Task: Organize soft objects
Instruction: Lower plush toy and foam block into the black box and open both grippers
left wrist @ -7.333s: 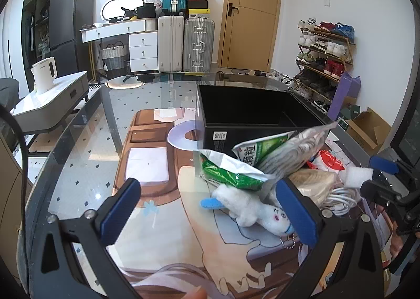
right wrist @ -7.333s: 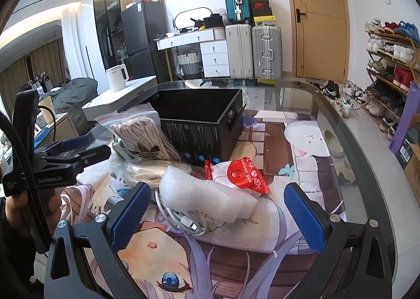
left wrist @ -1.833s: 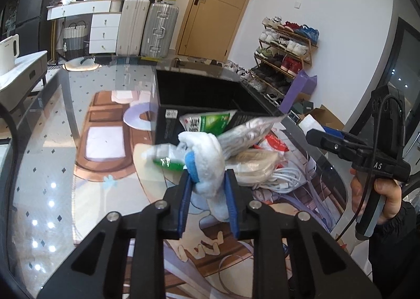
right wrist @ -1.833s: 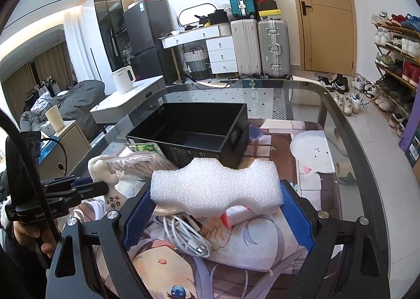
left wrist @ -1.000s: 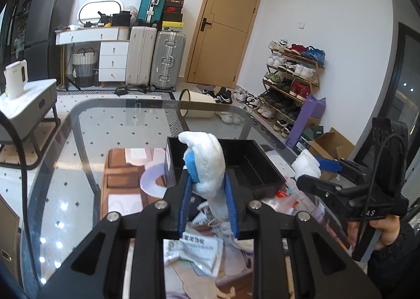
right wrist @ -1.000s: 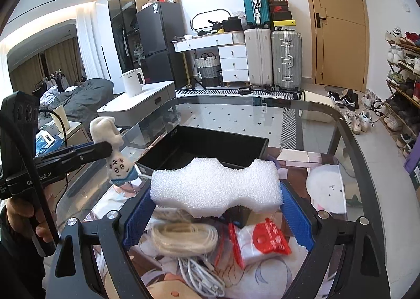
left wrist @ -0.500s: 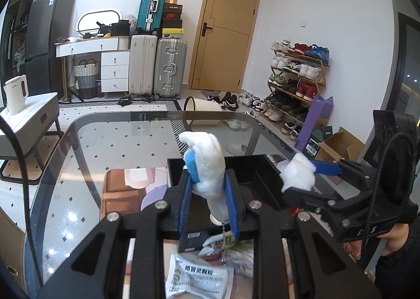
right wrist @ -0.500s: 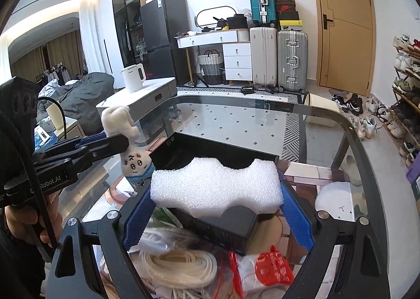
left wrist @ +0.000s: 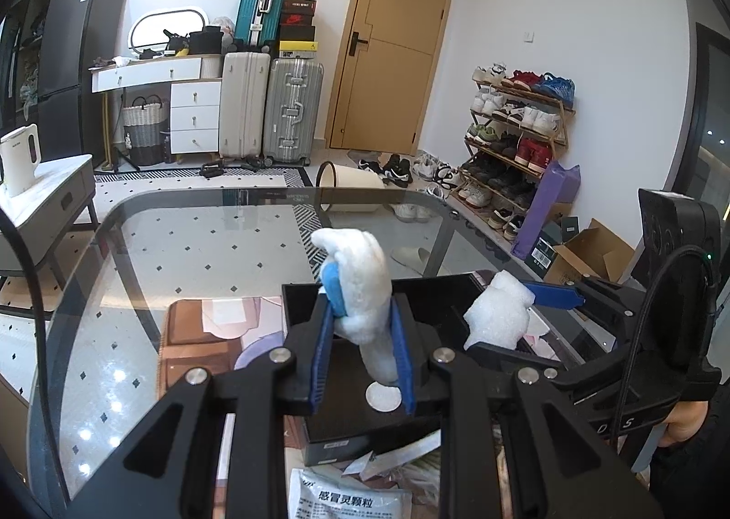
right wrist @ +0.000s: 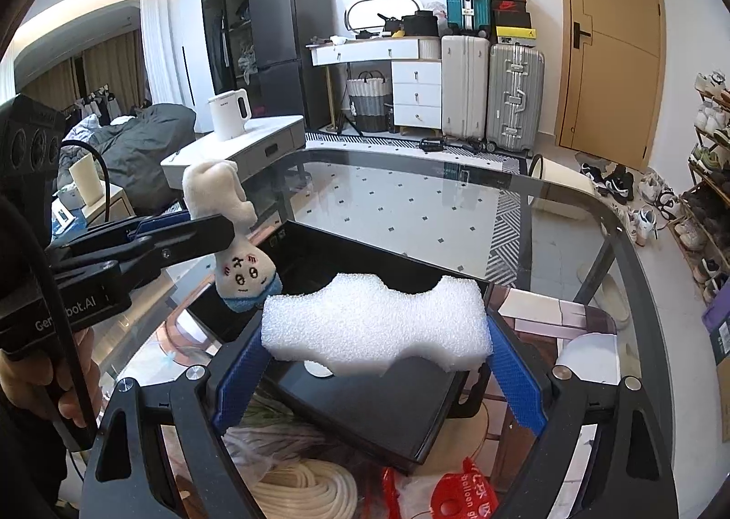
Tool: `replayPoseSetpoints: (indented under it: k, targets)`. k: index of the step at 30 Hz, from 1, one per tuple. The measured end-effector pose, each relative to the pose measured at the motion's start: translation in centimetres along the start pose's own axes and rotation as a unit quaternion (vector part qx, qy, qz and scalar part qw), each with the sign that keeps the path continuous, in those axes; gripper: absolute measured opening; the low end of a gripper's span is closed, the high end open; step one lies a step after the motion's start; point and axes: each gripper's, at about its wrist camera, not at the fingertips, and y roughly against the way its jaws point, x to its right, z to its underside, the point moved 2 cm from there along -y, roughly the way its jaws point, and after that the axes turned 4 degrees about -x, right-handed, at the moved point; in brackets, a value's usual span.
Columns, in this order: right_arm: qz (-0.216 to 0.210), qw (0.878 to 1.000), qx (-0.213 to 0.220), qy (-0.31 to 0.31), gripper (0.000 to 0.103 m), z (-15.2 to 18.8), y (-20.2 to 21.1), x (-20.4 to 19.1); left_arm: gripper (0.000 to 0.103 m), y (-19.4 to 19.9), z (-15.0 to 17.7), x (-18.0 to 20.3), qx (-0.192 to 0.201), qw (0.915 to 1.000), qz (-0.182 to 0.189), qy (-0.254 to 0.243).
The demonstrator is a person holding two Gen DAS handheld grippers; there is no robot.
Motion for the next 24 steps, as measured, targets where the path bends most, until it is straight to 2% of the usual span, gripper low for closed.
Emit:
replayPoseSetpoints:
  k: [14, 16, 19, 20, 21, 24]
  targets:
    - [0.01, 0.999, -0.014, 0.036, 0.091, 0.1, -2.4, 0.0, 0.023, -3.3, 0.9, 0.4, -0.033, 0.9991, -0.008, -0.026]
    - [0.01, 0.999, -0.014, 0.038, 0.094, 0.1, -2.7, 0.0, 0.024, -3.7, 1.0, 0.4, -0.038, 0.9988, -0.013, -0.027]
    - [0.015, 0.999, 0.011, 0.039, 0.098, 0.1, -2.1, 0.0, 0.036, -3.8, 1.4, 0.3, -0.04, 0.9984, -0.027, -0.031]
    - [0.019, 0.999, 0.016, 0.038, 0.098, 0.1, -1.8, 0.0, 0.049, -3.8, 1.4, 0.2, -0.041, 0.9983, -0.029, -0.03]
    - [0.025, 0.999, 0.017, 0.035, 0.099, 0.2, -1.6, 0.1, 0.055, -3.6, 1.5, 0.2, -0.041, 0.9983, -0.03, -0.029]
    - [0.03, 0.999, 0.018, 0.021, 0.101, 0.6, -0.5, 0.6, 0.057, -3.2, 1.7, 0.3, -0.042, 0.9981, -0.034, -0.03]
